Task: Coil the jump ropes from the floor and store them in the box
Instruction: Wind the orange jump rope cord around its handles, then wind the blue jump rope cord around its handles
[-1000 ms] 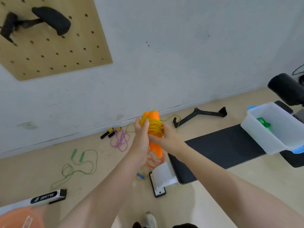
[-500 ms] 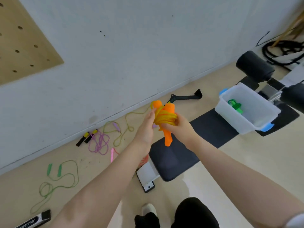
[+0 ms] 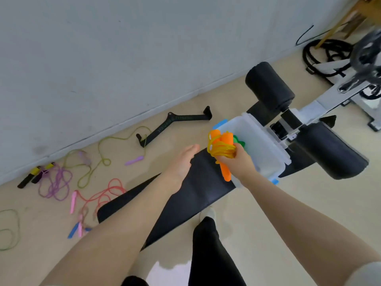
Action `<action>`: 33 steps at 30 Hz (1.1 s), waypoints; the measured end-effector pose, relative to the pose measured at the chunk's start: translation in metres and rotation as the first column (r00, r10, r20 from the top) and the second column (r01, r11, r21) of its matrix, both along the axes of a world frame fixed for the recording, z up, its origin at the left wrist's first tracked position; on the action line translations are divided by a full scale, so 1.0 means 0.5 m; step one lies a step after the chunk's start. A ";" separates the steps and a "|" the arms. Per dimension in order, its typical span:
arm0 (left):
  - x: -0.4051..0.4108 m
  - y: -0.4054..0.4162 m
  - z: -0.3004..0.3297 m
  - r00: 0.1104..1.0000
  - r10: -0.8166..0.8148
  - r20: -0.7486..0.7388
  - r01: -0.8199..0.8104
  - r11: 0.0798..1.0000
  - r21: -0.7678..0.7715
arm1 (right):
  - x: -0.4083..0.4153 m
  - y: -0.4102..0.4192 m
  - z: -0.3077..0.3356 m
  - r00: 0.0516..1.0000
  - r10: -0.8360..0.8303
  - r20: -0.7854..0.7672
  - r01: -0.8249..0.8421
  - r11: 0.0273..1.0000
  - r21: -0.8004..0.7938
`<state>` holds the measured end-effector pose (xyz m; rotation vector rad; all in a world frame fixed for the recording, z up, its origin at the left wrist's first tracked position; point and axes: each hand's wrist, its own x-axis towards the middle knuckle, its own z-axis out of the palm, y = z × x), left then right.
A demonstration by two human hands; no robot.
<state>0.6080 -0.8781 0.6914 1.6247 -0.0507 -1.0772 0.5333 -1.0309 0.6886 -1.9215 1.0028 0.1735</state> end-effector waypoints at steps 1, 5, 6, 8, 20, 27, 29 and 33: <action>0.000 -0.042 -0.017 1.000 0.001 -0.016 0.000 0.999 0.043 | 0.000 -0.045 -0.024 0.999 0.015 -0.046 -0.017 0.999 -0.036; 0.004 -0.164 -0.109 1.000 0.026 -0.010 -0.024 0.990 0.141 | 0.002 -0.182 -0.148 0.968 0.074 -0.241 -0.098 0.991 -0.092; 0.006 -0.186 -0.135 1.000 0.029 -0.005 -0.027 0.986 0.164 | 0.004 -0.207 -0.189 0.952 0.086 -0.292 -0.122 0.987 -0.108; 0.007 -0.215 -0.186 0.999 0.050 -0.017 -0.046 0.976 0.213 | 0.007 -0.236 -0.263 0.907 0.148 -0.395 -0.216 0.967 -0.135; 0.008 -0.190 -0.256 0.994 0.104 -0.040 -0.091 0.968 0.233 | 0.069 -0.229 -0.307 0.875 0.327 -0.357 -0.438 0.849 -0.296; -0.011 0.040 -0.150 0.981 0.188 0.048 -0.193 0.927 0.323 | 0.146 -0.003 -0.149 0.697 0.702 -0.145 -0.707 0.641 -0.298; -0.039 0.146 -0.120 0.961 0.261 0.093 -0.277 0.899 0.340 | 0.156 0.091 -0.115 0.609 0.784 -0.123 -0.784 0.571 -0.246; -0.122 0.392 -0.066 0.846 0.524 0.099 -0.526 0.793 0.307 | 0.148 0.310 -0.053 0.469 0.877 -0.105 -0.877 0.449 -0.170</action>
